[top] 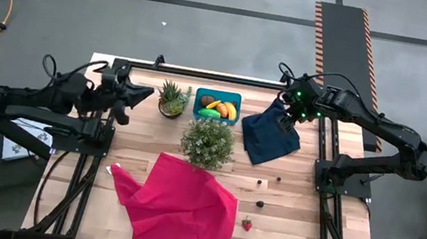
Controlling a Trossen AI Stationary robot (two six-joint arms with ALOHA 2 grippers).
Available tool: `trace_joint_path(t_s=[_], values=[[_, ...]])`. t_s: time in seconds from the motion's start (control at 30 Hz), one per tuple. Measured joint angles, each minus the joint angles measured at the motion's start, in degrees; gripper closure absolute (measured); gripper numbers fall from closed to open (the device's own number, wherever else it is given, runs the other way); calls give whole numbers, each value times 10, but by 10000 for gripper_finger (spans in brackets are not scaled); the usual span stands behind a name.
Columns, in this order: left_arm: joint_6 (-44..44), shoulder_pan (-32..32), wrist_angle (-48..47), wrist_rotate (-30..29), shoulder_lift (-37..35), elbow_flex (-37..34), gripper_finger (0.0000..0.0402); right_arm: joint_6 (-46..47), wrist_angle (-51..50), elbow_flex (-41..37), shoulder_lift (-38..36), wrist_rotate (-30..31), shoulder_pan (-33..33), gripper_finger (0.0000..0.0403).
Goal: Pick and placing Produce into tupperware
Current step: Put the blackberry into the blue bin
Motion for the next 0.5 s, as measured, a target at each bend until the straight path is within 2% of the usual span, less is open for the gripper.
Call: trace_joint_path(t_s=[0.17, 0.37, 0.5], values=[[0, 0, 28, -9, -40, -47, 401, 0, 0, 0, 0, 0, 0, 171], [-30, 0, 45, -9, -53, -104, 401, 0, 0, 0, 0, 0, 0, 171], [-43, 0, 104, -10, -53, -143, 401, 0, 1, 0, 0, 0, 0, 171]])
